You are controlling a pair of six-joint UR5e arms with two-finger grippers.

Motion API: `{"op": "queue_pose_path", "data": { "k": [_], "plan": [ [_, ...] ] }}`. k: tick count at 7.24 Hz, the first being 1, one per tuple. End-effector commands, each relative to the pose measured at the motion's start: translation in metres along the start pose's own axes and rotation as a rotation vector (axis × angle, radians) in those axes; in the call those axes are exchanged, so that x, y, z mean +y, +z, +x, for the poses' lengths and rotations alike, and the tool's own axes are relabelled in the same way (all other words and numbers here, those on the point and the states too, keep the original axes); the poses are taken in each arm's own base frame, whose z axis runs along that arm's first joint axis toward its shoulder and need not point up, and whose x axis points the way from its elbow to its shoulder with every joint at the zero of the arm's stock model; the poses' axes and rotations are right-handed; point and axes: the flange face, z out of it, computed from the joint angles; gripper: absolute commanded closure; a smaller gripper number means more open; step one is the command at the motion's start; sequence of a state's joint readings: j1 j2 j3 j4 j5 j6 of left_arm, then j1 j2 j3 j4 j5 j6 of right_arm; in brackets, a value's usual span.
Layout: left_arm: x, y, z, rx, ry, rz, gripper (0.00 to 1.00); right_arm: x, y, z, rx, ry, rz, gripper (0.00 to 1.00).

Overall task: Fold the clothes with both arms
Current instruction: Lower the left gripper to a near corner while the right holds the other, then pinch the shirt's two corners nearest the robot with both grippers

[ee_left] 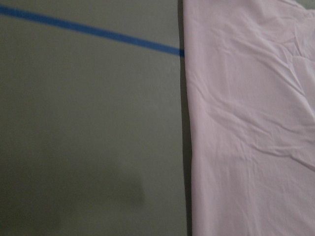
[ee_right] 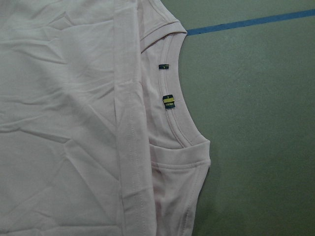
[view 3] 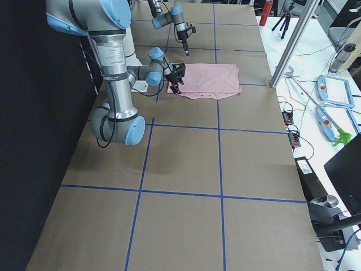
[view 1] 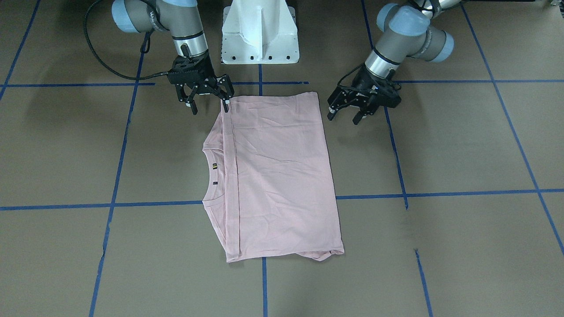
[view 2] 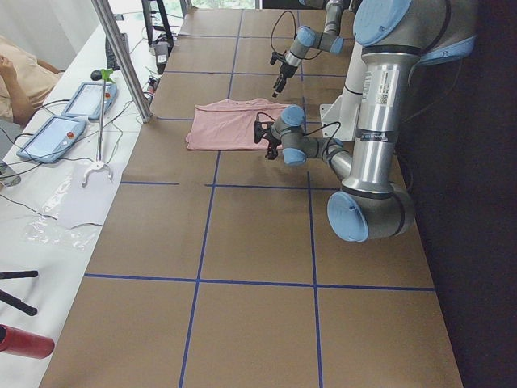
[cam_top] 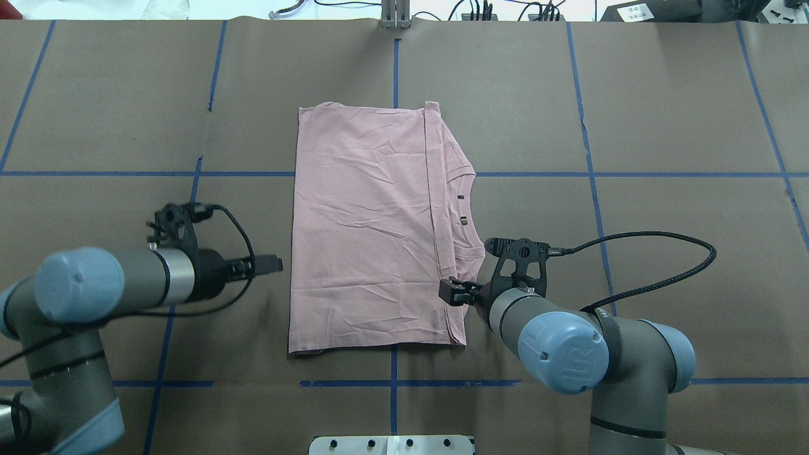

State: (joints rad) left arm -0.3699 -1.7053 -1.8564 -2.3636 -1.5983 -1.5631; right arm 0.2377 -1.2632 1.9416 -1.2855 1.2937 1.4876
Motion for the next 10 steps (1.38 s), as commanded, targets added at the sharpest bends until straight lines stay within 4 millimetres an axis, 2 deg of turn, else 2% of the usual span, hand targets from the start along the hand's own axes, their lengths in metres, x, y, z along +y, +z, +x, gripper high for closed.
{"op": "queue_pose_path", "data": {
  "k": [1, 3, 4, 9, 10],
  "plan": [
    [0.056, 0.006, 0.009, 0.009, -0.136, -0.020, 0.38, 0.000, 0.000, 0.000, -0.001, 0.001, 0.001, 0.00],
    [0.072, 0.011, 0.010, -0.024, -0.174, -0.025, 0.44, 0.000, 0.000, 0.000, 0.000, 0.000, 0.001, 0.00],
    [0.073, 0.011, 0.011, -0.025, -0.173, -0.027, 0.46, 0.000, 0.000, 0.000, -0.001, 0.001, 0.001, 0.00],
    [0.088, 0.014, 0.013, -0.052, -0.185, -0.055, 0.47, 0.000, 0.002, 0.001, 0.005, 0.001, 0.000, 0.00],
    [0.093, 0.015, 0.019, -0.047, -0.190, -0.062, 0.48, 0.000, 0.002, 0.001, 0.005, -0.001, 0.000, 0.00]
  ]
}}
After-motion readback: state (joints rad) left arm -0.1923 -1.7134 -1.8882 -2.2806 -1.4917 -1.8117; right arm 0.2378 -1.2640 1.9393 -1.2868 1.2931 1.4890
